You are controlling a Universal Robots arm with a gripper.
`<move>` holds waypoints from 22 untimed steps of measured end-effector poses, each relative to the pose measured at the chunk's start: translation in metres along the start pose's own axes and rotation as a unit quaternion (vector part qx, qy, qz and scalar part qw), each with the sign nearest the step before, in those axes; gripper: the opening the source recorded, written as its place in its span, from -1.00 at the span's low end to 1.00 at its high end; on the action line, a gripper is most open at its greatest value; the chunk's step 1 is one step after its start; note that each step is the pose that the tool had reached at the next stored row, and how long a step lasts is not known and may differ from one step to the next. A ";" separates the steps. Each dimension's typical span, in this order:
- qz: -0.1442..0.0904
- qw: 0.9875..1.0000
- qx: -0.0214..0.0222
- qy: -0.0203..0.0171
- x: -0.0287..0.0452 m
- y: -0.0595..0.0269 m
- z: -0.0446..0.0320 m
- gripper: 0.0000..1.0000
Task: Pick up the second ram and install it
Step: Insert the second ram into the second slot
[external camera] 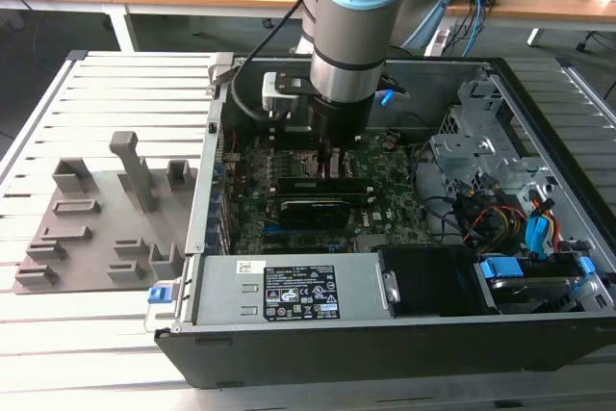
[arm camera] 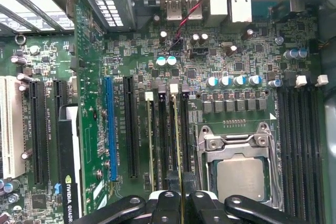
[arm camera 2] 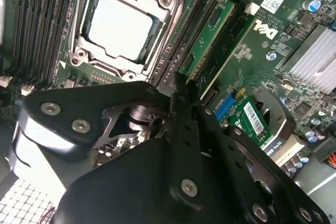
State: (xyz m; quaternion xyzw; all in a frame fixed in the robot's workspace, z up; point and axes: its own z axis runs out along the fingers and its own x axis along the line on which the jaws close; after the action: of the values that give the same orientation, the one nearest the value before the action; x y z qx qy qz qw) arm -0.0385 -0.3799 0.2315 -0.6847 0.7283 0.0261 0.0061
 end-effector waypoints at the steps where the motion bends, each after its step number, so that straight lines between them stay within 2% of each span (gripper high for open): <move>1: 0.000 1.000 0.000 0.000 0.0000 0.0003 0.0000 -0.73; 7: 0.000 1.000 0.000 -0.001 0.0005 0.0002 0.0044 -0.73; 16: 0.002 1.000 0.000 -0.001 0.0011 0.0002 0.0045 -0.73; 19: 0.002 1.000 0.000 -0.001 0.0014 0.0030 0.0048 -0.73; 22: 0.002 1.000 0.000 -0.002 0.0015 0.0019 0.0072 -0.73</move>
State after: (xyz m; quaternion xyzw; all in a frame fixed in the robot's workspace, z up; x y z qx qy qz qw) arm -0.0407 -0.3810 0.2243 -0.6833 0.7296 0.0271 0.0075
